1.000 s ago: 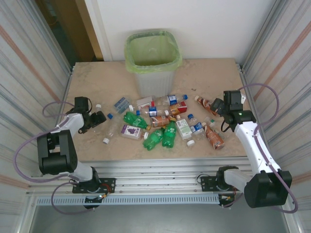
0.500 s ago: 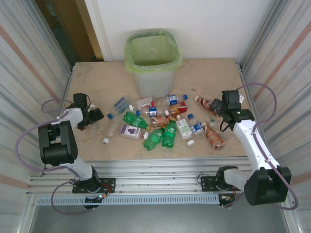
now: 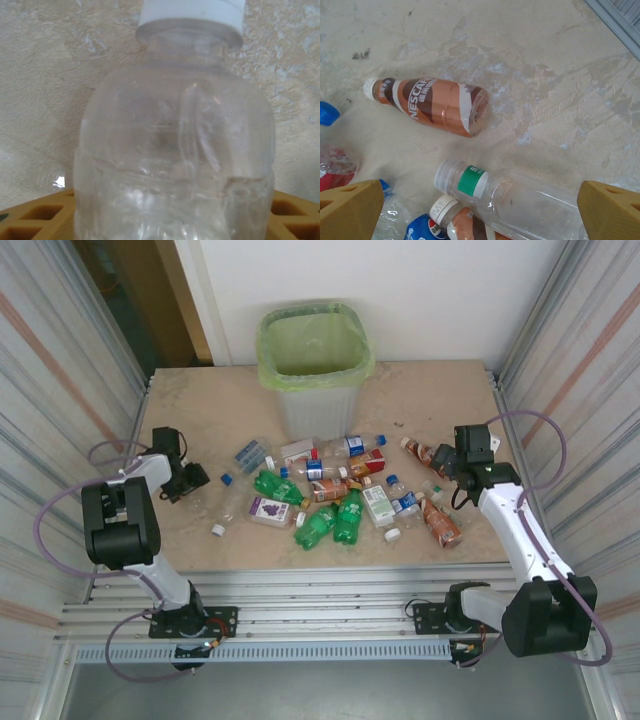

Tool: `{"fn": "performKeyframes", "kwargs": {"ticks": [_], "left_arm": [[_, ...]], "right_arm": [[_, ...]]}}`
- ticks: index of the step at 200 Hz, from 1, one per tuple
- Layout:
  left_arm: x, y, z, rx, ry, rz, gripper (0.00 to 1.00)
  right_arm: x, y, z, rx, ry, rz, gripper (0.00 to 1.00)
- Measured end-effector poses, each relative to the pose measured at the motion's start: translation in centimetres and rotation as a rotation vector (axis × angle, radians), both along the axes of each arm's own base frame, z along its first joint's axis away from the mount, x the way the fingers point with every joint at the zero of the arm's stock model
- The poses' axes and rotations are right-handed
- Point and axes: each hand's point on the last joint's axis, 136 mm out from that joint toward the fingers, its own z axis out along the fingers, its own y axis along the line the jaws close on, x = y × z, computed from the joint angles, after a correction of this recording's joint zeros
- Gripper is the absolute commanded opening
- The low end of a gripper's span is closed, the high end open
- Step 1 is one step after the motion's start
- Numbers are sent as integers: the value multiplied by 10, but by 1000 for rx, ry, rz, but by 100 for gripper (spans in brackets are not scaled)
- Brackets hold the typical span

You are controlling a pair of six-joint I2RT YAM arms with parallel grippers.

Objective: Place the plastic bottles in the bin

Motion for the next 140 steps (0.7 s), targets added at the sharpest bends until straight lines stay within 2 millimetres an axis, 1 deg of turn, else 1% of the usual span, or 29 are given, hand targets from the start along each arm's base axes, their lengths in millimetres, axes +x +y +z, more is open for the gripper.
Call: {"fn": "performKeyframes", "kwargs": {"ticks": [4,13,18,57,80,94,114,140], "left_arm": [[1,0,0,-2,-2,5,55],[2,0,1,-2,-6,1,49],[1,0,1,-3,-4,1,48],[1,-6,2,-31,-9,-6,45],[-5,-12,6,-59,-18,-12,44],[-4,-15,17,-75,-48,-18,44],[0,-22,39,-104,-117,-33,44],[4,-32,66,-151,-201,-62,42]], "right_arm": [[0,0,0,0,1,0,98],[0,0,-1,0,3,0,98],[1,0,-1,0,2,0,98],[1,0,-1,0,0,0,98],[2,0,-1,0,-1,0,98],[2,1,-1,1,-1,2,98],[2,3,-1,0,-1,10,98],[2,15,3,-1,-6,27,98]]}}
